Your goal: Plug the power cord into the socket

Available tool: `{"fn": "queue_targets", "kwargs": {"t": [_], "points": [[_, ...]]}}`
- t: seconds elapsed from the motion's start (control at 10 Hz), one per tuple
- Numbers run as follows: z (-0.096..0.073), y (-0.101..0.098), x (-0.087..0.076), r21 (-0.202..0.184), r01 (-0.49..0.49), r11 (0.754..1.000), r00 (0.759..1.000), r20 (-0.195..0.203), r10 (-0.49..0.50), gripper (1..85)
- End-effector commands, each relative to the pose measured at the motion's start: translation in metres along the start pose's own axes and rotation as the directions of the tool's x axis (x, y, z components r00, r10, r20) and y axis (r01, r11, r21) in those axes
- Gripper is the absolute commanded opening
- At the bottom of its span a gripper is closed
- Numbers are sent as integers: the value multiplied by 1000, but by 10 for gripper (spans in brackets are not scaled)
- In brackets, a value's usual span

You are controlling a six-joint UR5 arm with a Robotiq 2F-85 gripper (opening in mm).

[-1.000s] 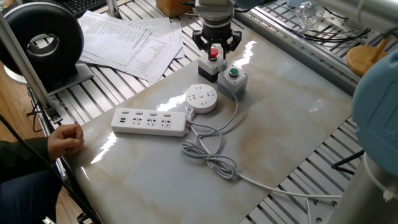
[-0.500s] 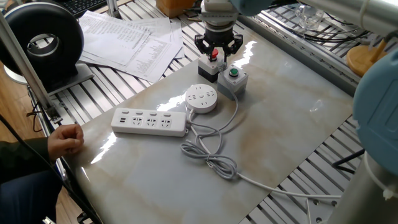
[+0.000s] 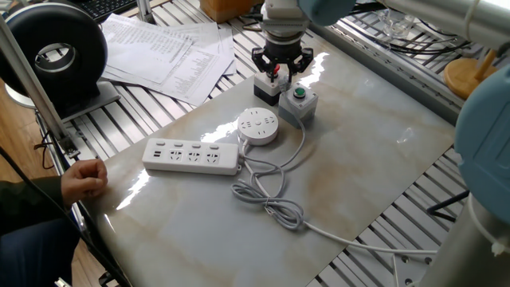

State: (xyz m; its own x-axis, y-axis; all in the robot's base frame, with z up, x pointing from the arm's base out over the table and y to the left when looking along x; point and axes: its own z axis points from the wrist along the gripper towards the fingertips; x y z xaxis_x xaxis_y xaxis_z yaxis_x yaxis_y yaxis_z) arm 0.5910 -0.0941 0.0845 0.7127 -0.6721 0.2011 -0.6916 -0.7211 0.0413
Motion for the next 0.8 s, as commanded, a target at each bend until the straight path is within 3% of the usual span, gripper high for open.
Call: {"fn": "queue_targets", "kwargs": {"t": [0.0, 0.2, 0.3, 0.4, 0.5, 0.6, 0.7], "points": [[3, 2, -1, 16, -8, 1000, 1000, 3, 7, 393], [5, 4, -2, 23, -19, 1000, 1000, 7, 19, 350], [6, 5, -2, 29, -46, 999, 999, 8, 46, 240], [7, 8, -3, 31, -74, 997, 997, 13, 74, 200], [7, 7, -1, 39, -102, 994, 995, 10, 102, 63], [4, 6, 0, 41, -125, 991, 992, 9, 125, 10], [-2, 3, -2, 43, -162, 986, 987, 19, 162, 10]]}}
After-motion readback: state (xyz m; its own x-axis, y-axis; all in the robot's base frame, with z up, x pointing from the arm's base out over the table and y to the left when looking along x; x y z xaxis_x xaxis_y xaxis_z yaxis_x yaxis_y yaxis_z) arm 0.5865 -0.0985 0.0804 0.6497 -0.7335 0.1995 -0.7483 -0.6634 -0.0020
